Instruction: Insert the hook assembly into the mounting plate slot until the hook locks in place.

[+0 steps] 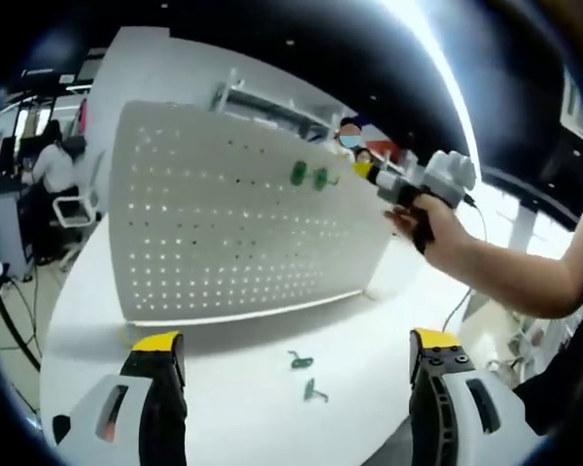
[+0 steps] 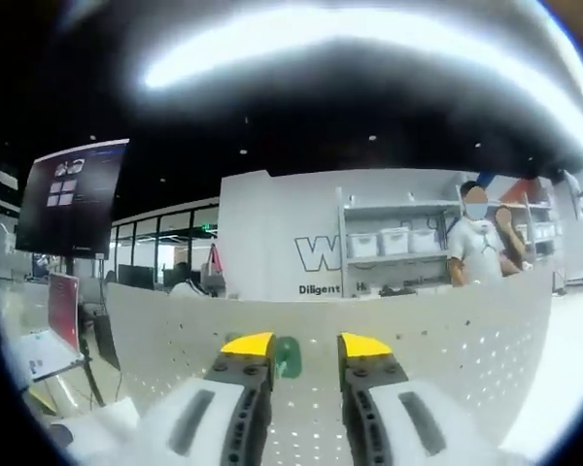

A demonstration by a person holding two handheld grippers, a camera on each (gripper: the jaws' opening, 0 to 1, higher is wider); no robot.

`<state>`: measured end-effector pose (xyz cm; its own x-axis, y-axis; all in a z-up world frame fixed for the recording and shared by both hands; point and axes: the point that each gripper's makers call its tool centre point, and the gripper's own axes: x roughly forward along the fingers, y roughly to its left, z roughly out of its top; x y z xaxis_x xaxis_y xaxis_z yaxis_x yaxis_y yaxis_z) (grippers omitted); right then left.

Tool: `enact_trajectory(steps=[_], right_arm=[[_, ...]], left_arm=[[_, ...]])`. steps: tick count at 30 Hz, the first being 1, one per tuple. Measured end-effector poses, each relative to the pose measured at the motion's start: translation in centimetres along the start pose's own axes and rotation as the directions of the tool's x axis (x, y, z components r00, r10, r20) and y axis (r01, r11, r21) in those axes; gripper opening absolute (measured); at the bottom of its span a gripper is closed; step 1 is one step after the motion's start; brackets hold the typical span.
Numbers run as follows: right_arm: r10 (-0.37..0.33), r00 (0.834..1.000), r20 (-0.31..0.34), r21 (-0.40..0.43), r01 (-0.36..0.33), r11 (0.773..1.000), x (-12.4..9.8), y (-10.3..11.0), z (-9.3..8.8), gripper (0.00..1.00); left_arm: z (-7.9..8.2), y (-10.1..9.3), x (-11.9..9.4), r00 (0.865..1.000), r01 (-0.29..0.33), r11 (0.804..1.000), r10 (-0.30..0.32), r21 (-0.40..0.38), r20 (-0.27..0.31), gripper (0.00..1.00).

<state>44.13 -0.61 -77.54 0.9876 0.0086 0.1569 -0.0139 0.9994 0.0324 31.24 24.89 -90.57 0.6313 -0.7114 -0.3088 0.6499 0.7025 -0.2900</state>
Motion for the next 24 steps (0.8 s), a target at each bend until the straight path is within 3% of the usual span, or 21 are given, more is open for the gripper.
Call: enact_trajectory(steps=[2,4,9,15,20,24], right_arm=[[0.000,1.000,-0.002,-0.004,0.000,1.000,-0.9,-0.5,-0.2,0.25],[-0.003,1.000,-0.029,0.018,0.003,1.000,-1.8,-1.2,-1.1,0.26],[0.003,0.994,-0.108,-0.021,-0.005,1.000,-4.4,-2.4,-3.7,0.27],[0.047,0.977,-0.209,-0.038,-0.056,0.998,-8.1,-2.7,-6.9,0.27],[0.062,0.970,-0.236,-0.038,-0.073,0.997,-10.7,-3.2,-7.7,0.26],[0.091,0.953,-0.288,-0.060,-0.112,0.992,-12.6,-3.0,-8.9,0.26]], left_arm=[[-0.5,-0.3,0.1,1.000,0.005,1.000,-0.004,0.008,-0.010,0.98],[-1.4,-0.6,0.3,0.999,0.013,1.000,-0.013,0.009,-0.038,0.99],[-2.4,-1.4,0.6,0.998,0.023,1.000,-0.023,-0.005,-0.052,0.99],[-3.8,-1.7,0.4,0.996,0.023,1.000,-0.024,-0.010,-0.091,0.99],[-4.6,-1.6,0.4,0.995,0.010,0.999,-0.014,-0.037,-0.098,0.99],[-5.6,-2.0,0.5,0.992,0.010,1.000,-0.014,-0.030,-0.124,0.99]])
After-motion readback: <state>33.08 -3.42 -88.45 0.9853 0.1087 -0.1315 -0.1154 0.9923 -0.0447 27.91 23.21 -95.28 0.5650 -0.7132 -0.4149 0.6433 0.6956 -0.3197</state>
